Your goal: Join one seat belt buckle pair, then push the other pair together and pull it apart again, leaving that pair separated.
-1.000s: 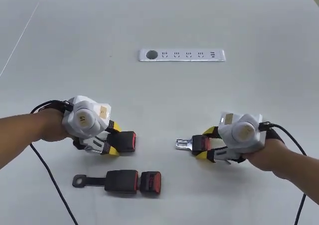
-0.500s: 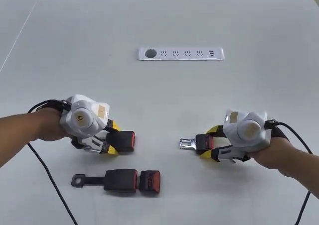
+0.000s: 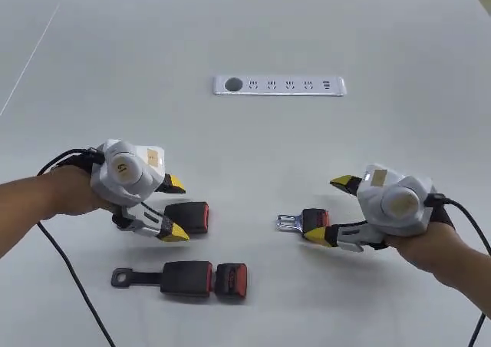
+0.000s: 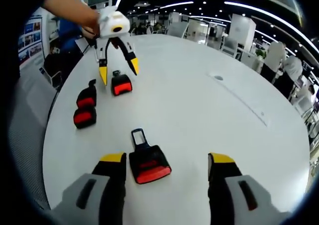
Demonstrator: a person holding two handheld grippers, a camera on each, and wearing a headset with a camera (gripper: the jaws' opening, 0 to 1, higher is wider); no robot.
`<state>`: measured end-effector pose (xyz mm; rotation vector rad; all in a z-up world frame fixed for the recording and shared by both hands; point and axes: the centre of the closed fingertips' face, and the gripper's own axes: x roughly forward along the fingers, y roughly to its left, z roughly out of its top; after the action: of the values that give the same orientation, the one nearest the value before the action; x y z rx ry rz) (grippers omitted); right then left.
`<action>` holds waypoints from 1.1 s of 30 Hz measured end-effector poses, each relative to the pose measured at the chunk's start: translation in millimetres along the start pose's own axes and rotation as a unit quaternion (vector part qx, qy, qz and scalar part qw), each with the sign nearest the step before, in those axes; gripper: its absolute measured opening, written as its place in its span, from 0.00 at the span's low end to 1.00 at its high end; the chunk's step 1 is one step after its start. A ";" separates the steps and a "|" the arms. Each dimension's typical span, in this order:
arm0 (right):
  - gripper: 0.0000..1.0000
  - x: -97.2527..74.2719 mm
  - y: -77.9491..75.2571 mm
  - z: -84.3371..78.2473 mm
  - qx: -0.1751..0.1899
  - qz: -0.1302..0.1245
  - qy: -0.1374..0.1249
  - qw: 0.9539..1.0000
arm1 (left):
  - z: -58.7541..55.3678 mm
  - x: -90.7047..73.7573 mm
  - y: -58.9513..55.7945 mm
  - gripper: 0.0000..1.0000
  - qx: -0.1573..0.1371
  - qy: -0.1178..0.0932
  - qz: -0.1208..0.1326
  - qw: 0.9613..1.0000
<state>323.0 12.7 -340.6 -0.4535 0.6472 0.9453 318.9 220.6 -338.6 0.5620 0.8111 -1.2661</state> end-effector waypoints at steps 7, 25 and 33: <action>0.76 -16.7 -9.1 3.2 0.041 -0.053 -0.018 0.998 | 9.0 -26.8 11.4 0.80 -0.074 -0.066 0.062 0.993; 0.89 -62.1 9.4 18.4 0.106 -0.134 -0.070 0.983 | 1.0 -80.6 -7.8 0.99 -0.231 -0.176 0.173 0.941; 0.90 -80.1 31.1 17.3 0.115 -0.150 -0.078 0.979 | -10.6 -93.9 -41.9 1.00 -0.266 -0.191 0.186 0.926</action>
<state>267.9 -8.1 -275.7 -0.2582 0.5205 0.6046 267.2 275.9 -268.3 0.0164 0.6399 -0.7238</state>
